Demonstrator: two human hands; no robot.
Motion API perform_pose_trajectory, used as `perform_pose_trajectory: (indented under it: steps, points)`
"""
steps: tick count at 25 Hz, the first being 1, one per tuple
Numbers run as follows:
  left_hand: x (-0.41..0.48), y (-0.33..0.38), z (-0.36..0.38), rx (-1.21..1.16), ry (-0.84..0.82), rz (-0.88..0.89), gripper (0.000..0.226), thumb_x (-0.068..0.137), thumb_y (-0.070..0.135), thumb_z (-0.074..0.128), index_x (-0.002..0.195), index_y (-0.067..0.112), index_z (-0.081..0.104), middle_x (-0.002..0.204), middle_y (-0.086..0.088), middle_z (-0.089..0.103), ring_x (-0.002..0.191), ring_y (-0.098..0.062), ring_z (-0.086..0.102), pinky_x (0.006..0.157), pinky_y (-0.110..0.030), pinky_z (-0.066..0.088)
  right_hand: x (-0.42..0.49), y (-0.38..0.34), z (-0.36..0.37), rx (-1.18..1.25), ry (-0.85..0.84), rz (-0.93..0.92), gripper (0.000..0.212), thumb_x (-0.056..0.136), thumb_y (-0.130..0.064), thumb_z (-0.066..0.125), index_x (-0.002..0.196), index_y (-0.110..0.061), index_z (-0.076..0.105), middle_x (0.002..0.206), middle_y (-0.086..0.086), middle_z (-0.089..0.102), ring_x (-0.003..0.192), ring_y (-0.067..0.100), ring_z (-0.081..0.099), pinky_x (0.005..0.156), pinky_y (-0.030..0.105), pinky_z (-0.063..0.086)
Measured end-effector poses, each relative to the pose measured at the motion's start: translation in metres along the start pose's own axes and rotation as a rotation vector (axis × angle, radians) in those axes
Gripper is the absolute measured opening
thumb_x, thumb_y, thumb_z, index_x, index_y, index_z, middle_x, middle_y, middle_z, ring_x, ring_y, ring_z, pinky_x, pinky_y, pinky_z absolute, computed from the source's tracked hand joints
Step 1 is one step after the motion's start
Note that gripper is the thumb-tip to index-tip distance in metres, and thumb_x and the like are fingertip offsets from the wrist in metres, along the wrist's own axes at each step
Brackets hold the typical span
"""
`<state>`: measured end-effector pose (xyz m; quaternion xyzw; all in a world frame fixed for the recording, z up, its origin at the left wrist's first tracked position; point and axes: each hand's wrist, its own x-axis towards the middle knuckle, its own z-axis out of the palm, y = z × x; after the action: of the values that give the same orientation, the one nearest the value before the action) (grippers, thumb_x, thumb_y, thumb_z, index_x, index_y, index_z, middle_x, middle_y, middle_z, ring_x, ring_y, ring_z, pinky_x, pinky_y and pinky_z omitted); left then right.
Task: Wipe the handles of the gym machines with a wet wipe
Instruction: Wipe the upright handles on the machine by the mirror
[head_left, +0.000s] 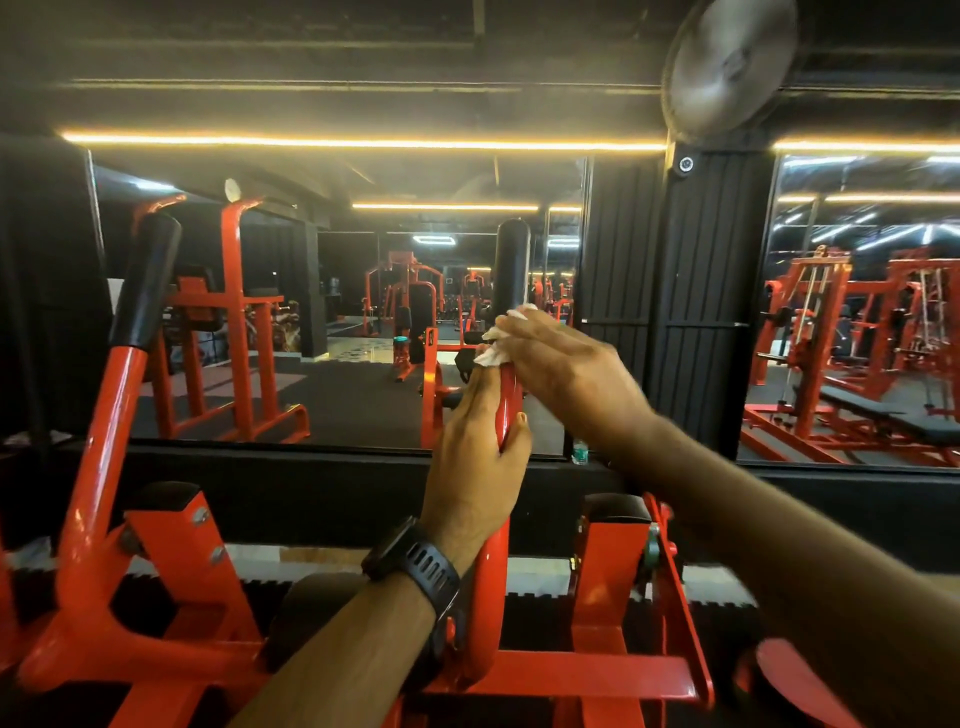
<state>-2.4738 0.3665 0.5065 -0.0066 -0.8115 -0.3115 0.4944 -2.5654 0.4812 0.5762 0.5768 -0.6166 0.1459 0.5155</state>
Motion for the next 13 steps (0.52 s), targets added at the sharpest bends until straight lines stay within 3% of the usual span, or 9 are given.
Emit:
perform_pose_trajectory:
  steps: [3,6,9,13]
  points:
    - [0.001,-0.001,0.002,0.001,0.008,0.012,0.071,0.099,0.026,0.058,0.157,0.032,0.018,0.150,0.003,0.047,0.127,-0.016,0.056,0.099,-0.041,0.055,0.025,0.032,-0.016,-0.127,-0.186,-0.306,0.050,0.080,-0.004,0.079,0.127,0.000,0.062,0.135,0.020,0.059,0.133,0.035,0.050,0.104,0.050,0.049]
    - [0.001,0.000,-0.001,0.005,-0.007,0.024,0.077,0.100,0.026,0.056,0.160,0.033,0.009,0.160,0.005,0.034,0.134,-0.015,0.050,0.105,-0.037,0.050,0.043,0.043,-0.025,-0.176,-0.250,-0.401,0.053,0.073,0.003,0.081,0.124,0.001,0.064,0.132,0.022,0.061,0.129,0.037,0.054,0.104,0.048,0.046]
    - [0.000,0.002,-0.002,0.007,-0.042,0.019,0.081,0.102,0.028,0.054,0.155,0.038,-0.006,0.166,0.009,0.012,0.147,-0.016,0.032,0.114,-0.035,0.040,0.057,0.049,-0.032,-0.291,-0.260,-0.398,0.061,0.069,0.008,0.082,0.126,0.000,0.063,0.134,0.023,0.059,0.128,0.037,0.054,0.103,0.042,0.036]
    - [-0.001,0.001,-0.003,0.000,-0.035,0.040,0.078,0.103,0.031,0.051,0.151,0.039,-0.009,0.160,0.017,0.001,0.149,-0.009,0.021,0.117,-0.039,0.037,0.081,0.056,-0.033,-0.338,-0.381,-0.676,0.059,0.061,0.015,0.082,0.117,0.004,0.067,0.126,0.024,0.064,0.124,0.041,0.057,0.100,0.051,0.049]
